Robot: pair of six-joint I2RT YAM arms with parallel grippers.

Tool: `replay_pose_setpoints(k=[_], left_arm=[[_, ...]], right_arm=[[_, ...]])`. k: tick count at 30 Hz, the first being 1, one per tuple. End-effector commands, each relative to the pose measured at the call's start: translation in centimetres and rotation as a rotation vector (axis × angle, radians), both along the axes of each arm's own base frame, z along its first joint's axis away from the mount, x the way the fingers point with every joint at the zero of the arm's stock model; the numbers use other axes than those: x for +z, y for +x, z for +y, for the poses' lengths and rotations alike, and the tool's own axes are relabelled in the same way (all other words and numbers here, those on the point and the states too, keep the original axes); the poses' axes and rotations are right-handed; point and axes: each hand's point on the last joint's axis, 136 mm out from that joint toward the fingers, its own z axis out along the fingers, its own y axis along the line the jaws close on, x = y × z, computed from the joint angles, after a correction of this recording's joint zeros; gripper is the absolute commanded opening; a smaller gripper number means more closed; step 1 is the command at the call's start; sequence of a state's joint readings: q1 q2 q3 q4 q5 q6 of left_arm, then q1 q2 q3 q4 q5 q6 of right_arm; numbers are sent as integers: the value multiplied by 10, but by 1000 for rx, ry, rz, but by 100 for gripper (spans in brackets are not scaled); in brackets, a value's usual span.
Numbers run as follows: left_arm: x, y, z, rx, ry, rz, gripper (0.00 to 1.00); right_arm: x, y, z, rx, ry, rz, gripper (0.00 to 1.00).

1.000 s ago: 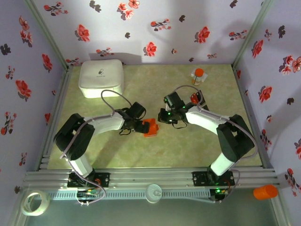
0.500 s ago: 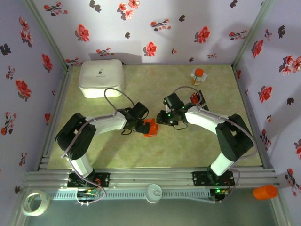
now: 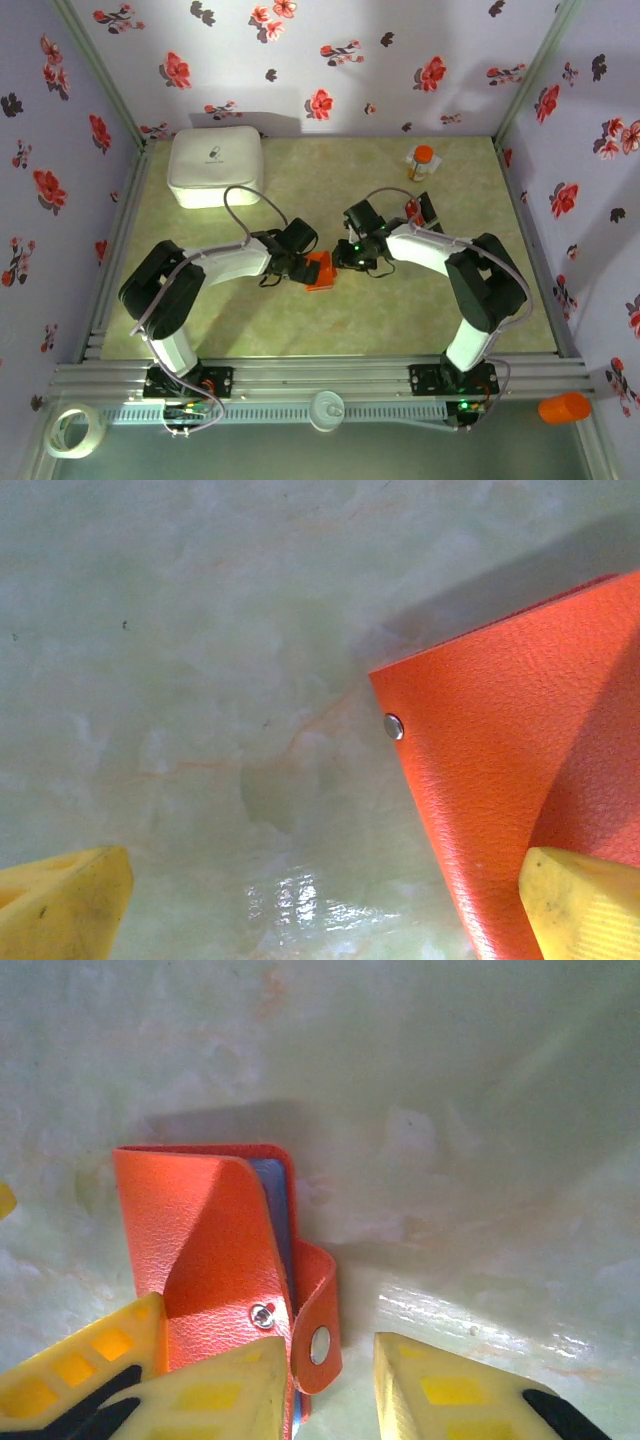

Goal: Put the credit cards into the card holder

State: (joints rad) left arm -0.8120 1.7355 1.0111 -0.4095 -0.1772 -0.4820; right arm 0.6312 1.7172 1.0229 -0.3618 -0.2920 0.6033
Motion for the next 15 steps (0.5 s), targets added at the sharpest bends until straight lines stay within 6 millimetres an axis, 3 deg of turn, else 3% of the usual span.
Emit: replay_pose_setpoints(k=[1, 15], left_arm=[[-24, -17, 28, -26, 158, 73, 100], [-24, -18, 27, -29, 155, 71, 100]], right_arm=[[2, 1, 6, 27, -1, 1, 27], [-4, 0, 9, 41, -12, 17, 24]])
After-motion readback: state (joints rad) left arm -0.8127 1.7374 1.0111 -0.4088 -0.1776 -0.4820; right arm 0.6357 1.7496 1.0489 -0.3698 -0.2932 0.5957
